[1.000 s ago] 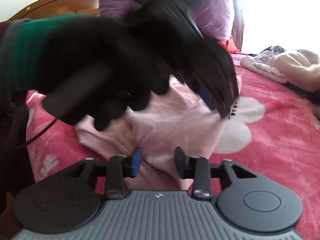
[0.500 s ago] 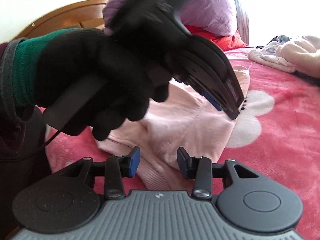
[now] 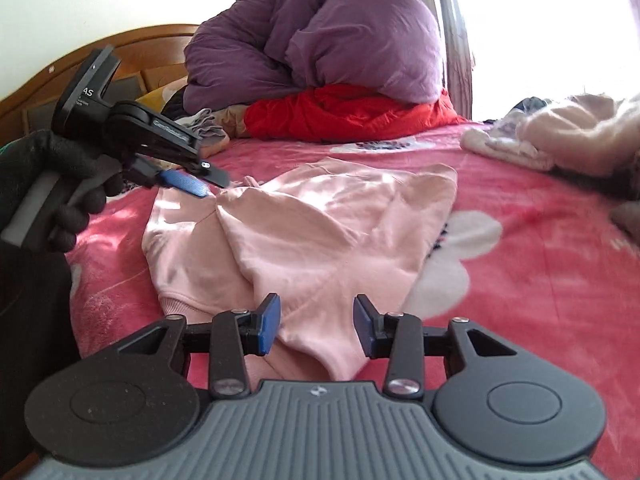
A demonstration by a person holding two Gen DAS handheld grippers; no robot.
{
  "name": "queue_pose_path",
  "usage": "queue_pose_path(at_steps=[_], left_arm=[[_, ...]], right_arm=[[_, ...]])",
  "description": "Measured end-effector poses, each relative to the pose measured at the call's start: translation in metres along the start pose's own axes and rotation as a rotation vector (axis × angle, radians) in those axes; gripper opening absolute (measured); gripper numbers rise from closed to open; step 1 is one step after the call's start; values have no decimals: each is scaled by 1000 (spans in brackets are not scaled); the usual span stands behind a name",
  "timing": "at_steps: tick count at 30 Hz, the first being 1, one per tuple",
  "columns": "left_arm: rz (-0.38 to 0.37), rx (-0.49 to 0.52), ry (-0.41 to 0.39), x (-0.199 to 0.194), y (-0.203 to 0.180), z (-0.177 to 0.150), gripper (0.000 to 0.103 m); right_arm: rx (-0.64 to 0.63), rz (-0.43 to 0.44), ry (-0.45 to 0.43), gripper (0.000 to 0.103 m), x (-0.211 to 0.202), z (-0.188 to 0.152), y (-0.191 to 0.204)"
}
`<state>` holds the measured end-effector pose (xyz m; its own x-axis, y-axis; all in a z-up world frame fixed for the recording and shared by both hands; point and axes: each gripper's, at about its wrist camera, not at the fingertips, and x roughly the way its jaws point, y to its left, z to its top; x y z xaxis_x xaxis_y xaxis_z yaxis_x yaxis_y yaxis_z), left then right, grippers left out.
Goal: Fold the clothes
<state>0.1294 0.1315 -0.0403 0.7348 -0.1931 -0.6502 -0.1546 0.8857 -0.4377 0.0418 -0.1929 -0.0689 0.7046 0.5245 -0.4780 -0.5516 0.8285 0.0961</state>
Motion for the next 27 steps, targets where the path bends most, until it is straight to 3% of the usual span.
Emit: queue_pose_path(at_steps=[3,8,13,15,18,27], left_arm=[[-25,-145,2,4,27,-1,38],[-124,-258,-22,14,35,-3,37],[-131,-232,-63,26,32,1,31],[-130,-199,-72,31,28,3,16],[-114,-166,-78,35,24,5,8],[-224,-166,-136,11,-20,25,5]], right_arm=[[-49,-2,17,42,5,2,14],[-89,-8,46,42,13,-2,25],[-79,-16,54,42,17,-5,22],[-75,-14,54,42,17,-6,21],[-82,-8,46,43,17,-6,22],[-85,20,58,43,18,-6,23]])
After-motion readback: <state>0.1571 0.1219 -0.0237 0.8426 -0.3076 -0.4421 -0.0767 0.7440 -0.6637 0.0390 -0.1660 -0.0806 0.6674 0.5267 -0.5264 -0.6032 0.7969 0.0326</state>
